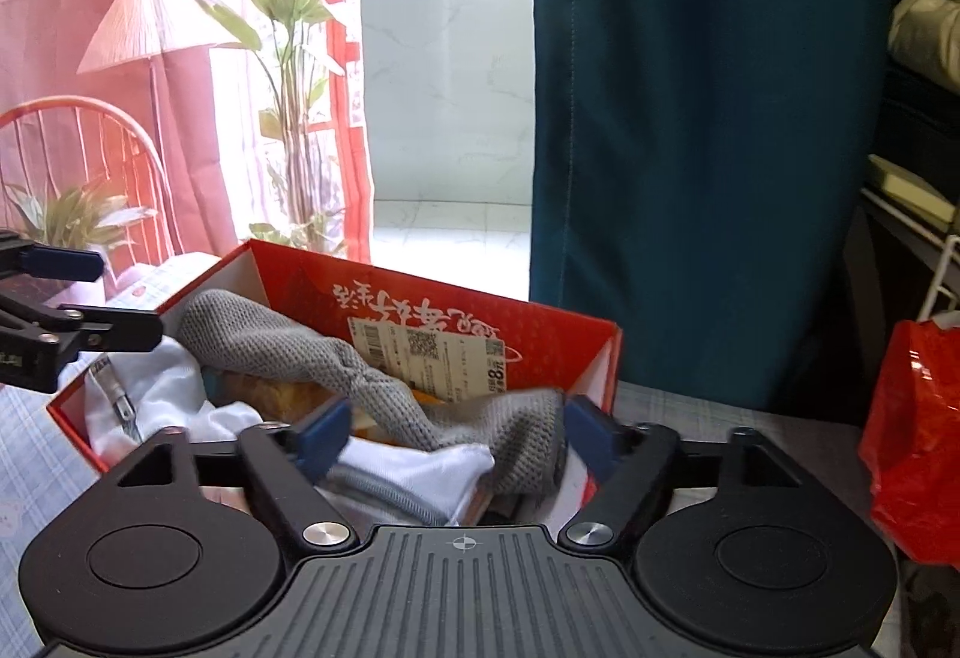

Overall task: Organize soft objects
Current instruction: 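Lower the knit cloth into the red box and open both grippers, then move both grippers to the black dotted gloves and close on them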

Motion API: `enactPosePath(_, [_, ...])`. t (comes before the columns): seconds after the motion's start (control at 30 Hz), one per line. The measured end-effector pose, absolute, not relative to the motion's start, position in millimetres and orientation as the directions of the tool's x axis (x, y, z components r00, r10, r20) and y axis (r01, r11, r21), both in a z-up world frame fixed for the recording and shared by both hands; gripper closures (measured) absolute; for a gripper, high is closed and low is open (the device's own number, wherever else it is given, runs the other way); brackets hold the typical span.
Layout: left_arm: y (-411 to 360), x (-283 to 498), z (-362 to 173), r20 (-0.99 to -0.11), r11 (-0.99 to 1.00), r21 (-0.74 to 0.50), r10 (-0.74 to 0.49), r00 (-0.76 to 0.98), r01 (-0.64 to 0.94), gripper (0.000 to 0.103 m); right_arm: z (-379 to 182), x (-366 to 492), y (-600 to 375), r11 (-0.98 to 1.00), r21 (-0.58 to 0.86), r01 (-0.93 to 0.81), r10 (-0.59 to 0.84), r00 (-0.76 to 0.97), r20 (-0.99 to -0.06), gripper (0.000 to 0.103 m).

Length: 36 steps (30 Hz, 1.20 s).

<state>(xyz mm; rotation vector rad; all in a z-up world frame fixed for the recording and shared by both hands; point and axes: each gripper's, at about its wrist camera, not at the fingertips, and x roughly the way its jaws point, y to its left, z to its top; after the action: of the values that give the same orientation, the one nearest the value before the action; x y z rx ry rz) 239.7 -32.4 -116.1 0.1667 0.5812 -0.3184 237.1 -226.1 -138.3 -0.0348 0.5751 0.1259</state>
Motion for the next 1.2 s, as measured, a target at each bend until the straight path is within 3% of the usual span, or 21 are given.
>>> enactPosePath(0.13, [-29.1, 219.4, -113.9, -0.573, 0.942, 0.061, -0.239, 0.784, 0.331, 0.002, -133.6, 219.4, -223.0, 0.993, 0.014, -0.119, 0.109, 0.84, -0.532, 0.0])
enactPosePath(0.7, [-21.6, 122.4, -140.3, -0.563, 0.935, 0.038, -0.271, 0.781, 0.352, 0.0, -149.7, 123.1, -215.5, 0.987, 0.064, -0.15, 0.16, 0.822, -0.547, 0.001])
enactPosePath(0.93, [-34.5, 92.8, -179.1, -0.586, 0.92, 0.134, -0.225, 0.778, 0.368, 0.0, -194.5, 84.5, -220.6, 0.983, 0.099, -0.154, 0.181, 0.752, -0.634, 0.001])
enactPosePath(1.2, [-44.1, 94.7, -217.6, -0.667, 0.899, 0.044, -0.299, 0.683, 0.436, 0.0, -249.9, 50.9, -215.4, 0.979, 0.129, -0.159, 0.201, 0.636, -0.745, 0.003])
